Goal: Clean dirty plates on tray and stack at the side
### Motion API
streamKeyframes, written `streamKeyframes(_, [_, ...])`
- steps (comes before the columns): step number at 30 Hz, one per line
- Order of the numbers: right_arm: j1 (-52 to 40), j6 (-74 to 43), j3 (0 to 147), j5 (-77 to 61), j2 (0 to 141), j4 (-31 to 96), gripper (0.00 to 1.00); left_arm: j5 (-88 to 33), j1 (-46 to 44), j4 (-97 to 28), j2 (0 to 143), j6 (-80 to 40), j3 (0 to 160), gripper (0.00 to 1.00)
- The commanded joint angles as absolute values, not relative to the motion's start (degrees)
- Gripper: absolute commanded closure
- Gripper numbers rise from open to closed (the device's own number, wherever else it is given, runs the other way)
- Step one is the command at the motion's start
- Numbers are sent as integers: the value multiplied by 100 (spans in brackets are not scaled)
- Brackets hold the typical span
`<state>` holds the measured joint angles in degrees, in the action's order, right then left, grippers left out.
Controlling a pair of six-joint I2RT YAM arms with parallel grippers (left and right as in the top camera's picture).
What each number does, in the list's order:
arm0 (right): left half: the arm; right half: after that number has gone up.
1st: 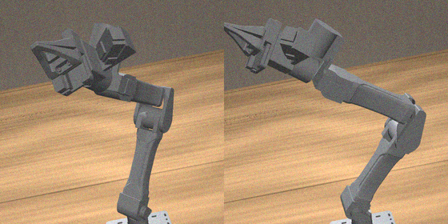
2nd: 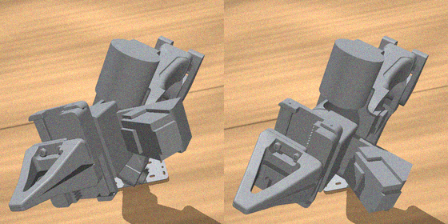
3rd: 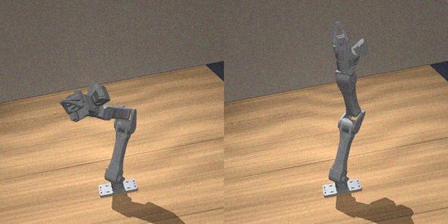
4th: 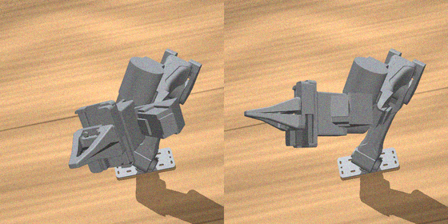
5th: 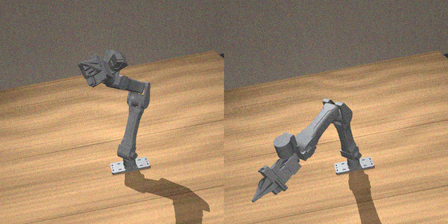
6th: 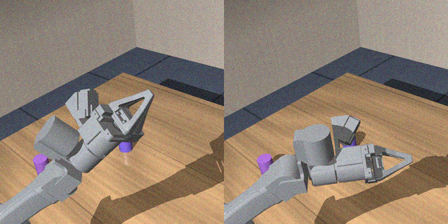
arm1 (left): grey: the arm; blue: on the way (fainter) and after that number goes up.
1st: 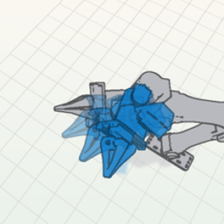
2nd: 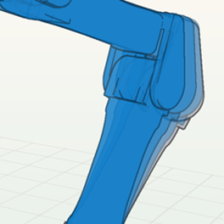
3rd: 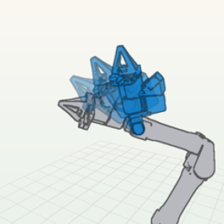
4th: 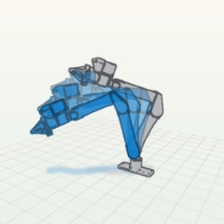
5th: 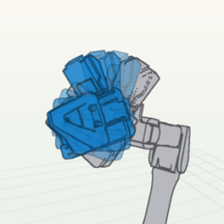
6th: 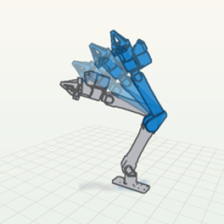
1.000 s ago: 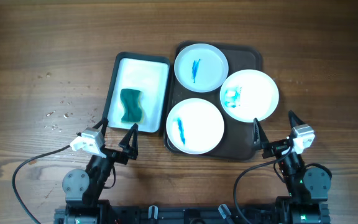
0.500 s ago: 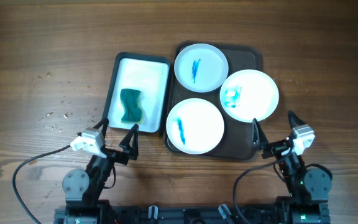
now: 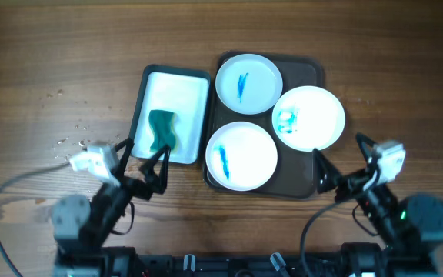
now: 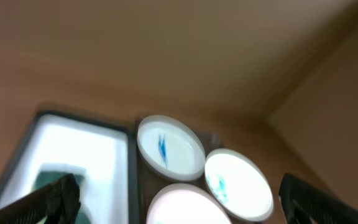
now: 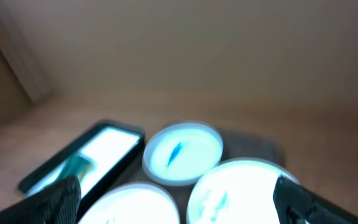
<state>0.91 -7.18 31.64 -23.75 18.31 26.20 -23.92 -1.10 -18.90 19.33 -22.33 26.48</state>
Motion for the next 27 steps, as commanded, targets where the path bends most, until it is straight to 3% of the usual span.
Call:
streamKeyframes(1, [60,-1372,4525,-2383,3218,3651,0,-2460,-99,-3087,3568,-2292,4152,0])
streamKeyframes(6, [60,-1374,5739,-2453,4624,4576,0,-2456,-99,-4447,5323,-2270,5697,0])
streamKeyframes(11, [60,-1590,5878,-3358,5459,4595,0,-2788,-99,-4639,6278,-2292,5889,0])
streamKeyframes(18, [-110,-1640,5878,-3212,6169,4945,1,-1461,-104,-5168,7618,-2340,5889,0])
streamKeyframes(19, [-202,-1632,5878,-3039,6215,5024,2,-1402,-121,-5172,7832,-2338,5887,0])
streamKeyframes(22, [-593,-1503,5876,-2639,6305,5201,16,-1404,-242,-5017,8440,-2257,5887,0])
streamKeyframes(25, [-910,-1514,5876,-2351,6357,5192,19,-1079,-482,-4499,8936,-1970,5889,19])
streamKeyframes(27, [-1052,-1549,5876,-2268,6379,5153,20,-740,-727,-4099,9247,-1970,5887,23])
